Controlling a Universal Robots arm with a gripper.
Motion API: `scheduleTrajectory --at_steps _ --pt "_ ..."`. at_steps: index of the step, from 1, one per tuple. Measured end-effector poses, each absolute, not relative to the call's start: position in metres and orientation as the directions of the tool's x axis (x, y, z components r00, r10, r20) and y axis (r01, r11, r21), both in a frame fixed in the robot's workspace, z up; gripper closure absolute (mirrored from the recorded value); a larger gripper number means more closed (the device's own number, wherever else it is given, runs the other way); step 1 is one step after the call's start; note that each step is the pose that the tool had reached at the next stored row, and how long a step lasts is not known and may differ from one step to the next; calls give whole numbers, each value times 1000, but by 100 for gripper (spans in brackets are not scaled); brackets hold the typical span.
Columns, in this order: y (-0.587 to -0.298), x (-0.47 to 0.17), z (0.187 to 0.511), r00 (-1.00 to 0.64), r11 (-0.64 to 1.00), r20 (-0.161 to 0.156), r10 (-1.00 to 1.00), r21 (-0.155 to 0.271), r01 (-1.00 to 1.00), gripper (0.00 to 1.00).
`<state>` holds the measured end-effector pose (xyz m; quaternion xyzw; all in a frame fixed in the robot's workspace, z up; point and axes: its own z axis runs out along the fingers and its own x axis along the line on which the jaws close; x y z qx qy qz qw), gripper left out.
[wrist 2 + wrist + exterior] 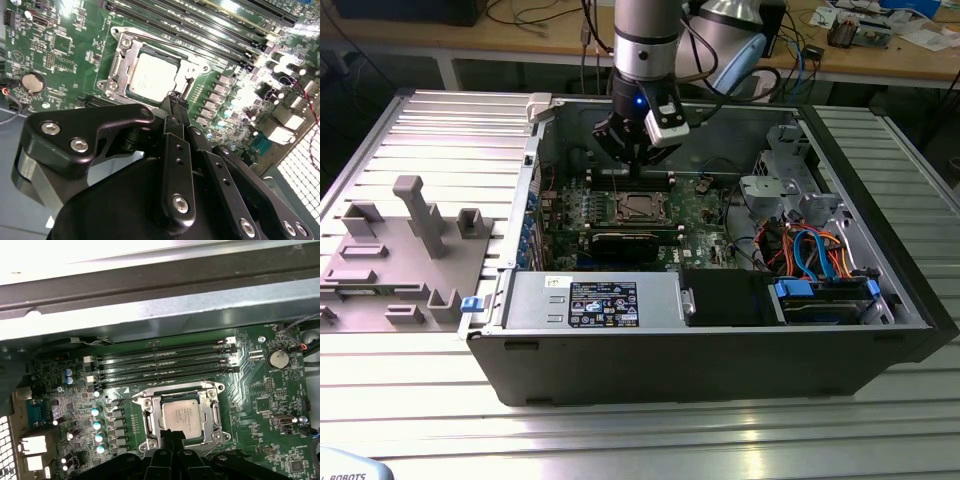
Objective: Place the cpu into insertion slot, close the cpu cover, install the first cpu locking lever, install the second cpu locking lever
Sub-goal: 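Install the first cpu locking lever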
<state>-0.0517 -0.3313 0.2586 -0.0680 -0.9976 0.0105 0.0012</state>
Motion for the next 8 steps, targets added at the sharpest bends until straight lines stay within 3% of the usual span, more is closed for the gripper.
scheduleTrajectory --at_steps 8 --pt "-331 -65 259 -991 991 -1 136 -21 136 89"
